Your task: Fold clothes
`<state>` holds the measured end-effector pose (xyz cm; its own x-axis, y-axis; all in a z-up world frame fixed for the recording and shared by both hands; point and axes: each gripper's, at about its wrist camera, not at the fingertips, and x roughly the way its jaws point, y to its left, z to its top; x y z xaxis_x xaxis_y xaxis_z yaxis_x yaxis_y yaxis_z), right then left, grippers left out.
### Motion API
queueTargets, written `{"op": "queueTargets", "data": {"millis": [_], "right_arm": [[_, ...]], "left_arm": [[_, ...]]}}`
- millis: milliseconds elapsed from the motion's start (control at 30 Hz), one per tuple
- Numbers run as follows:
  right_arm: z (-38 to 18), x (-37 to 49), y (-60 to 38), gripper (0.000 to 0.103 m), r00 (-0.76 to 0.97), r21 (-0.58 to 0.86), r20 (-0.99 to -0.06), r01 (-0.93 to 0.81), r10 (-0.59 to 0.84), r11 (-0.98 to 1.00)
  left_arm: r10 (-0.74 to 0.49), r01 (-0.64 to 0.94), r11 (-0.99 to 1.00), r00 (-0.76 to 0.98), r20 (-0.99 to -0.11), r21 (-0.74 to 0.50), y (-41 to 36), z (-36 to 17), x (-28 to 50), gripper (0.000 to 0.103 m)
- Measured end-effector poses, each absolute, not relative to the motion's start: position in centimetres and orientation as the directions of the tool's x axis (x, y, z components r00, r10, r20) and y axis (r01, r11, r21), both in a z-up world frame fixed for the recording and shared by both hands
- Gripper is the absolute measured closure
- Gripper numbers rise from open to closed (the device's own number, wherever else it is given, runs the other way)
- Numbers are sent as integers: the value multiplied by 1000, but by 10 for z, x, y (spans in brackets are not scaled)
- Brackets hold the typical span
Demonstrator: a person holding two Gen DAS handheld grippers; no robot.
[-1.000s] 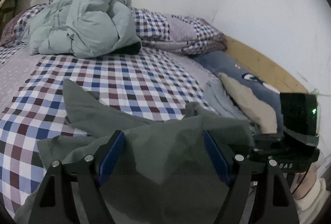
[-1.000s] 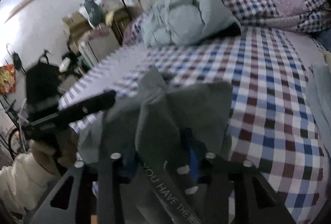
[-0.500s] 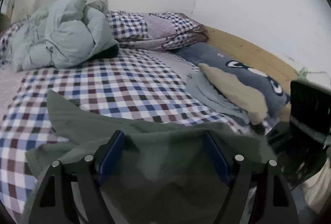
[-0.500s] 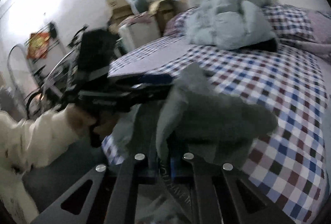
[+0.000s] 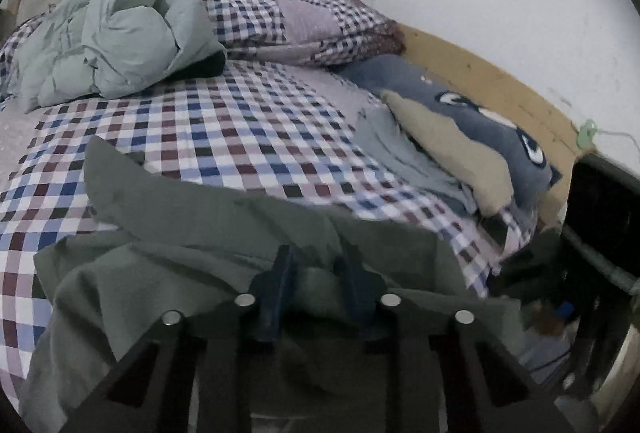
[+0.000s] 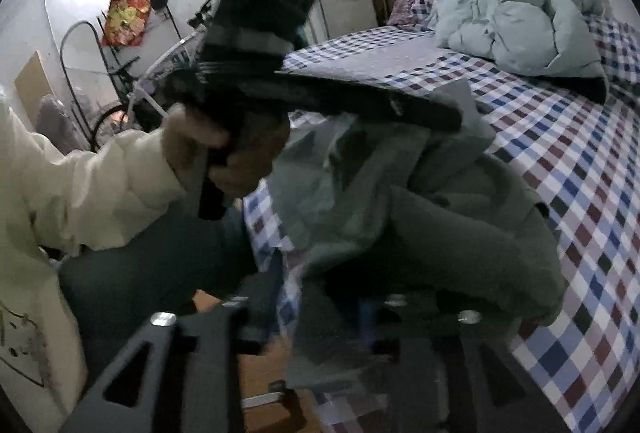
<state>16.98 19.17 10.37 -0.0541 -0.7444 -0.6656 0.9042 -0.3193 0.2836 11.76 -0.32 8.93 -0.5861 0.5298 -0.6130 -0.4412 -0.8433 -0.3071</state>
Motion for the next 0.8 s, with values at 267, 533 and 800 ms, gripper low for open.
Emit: {"op": "queueTargets", "data": {"millis": [267, 533, 800], "right_arm": [[124, 164, 223, 49, -47, 336, -604, 890, -796, -308], [141, 127, 254, 40, -255, 395, -454, 801, -854, -449], [125, 103, 226, 39, -327, 397, -525, 723, -786, -566]], "left_arm": [[498, -413, -864, -606, -621, -289, -10, 85, 131, 90], [475, -364, -880, -637, -607, -307, -18, 82, 155, 94], [524, -366, -851, -633, -570, -376, -22, 78, 173, 95]]}}
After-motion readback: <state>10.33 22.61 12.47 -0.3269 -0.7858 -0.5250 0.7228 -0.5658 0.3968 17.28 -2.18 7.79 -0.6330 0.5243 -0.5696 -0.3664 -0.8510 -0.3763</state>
